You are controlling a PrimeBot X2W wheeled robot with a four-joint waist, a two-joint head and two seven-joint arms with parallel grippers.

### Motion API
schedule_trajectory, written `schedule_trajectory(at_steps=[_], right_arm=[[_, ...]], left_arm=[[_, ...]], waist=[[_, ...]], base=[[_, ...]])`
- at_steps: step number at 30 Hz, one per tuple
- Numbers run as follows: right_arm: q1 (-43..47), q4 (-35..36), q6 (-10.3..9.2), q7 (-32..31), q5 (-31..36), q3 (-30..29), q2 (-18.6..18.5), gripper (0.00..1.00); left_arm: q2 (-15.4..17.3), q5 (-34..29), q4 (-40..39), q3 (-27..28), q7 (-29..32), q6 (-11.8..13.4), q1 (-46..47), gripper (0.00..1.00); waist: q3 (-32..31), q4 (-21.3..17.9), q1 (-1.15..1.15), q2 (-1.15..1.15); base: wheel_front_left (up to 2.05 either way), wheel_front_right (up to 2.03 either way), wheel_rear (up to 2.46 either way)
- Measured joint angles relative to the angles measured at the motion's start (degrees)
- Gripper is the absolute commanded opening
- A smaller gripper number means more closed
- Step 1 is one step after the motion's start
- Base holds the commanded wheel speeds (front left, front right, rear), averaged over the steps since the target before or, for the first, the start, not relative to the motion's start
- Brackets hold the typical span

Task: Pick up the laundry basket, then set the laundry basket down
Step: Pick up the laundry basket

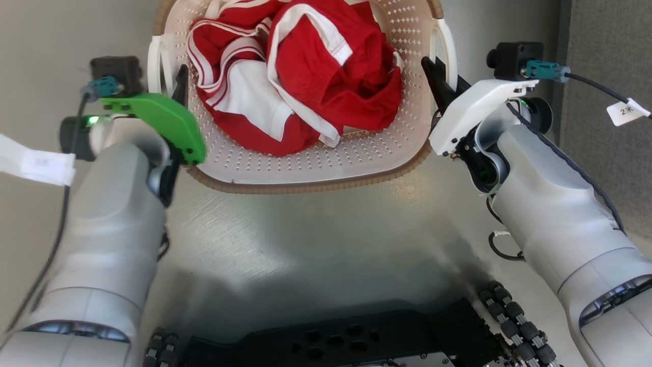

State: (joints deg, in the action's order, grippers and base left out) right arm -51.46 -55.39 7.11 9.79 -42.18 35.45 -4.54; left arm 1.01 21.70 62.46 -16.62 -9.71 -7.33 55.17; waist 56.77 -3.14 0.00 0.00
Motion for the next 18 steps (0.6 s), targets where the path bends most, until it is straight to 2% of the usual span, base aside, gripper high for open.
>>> schedule_trajectory(at_steps=[2,18], right_arm=[[-0.1,-0.2,-0.05,0.1,-0.3,0.4,0.1,0.00],[0.2,-2.7,-0.12,0.9,-3.7,4.9,0.3,0.00]], left_arm=[[-0.8,0.9,0.1,-0.1,-0.5,-0.2,0.1,0.00],[-0.7,5.1,3.1,-2.8,-1.3,-0.2,-0.2,0.00]], waist=[[-0.1,0.0,0.00,0.00],[-4.8,-0.3,0.00,0.00]], base=[[0.00,0.00,0.00],[0.00,0.00,0.00]])
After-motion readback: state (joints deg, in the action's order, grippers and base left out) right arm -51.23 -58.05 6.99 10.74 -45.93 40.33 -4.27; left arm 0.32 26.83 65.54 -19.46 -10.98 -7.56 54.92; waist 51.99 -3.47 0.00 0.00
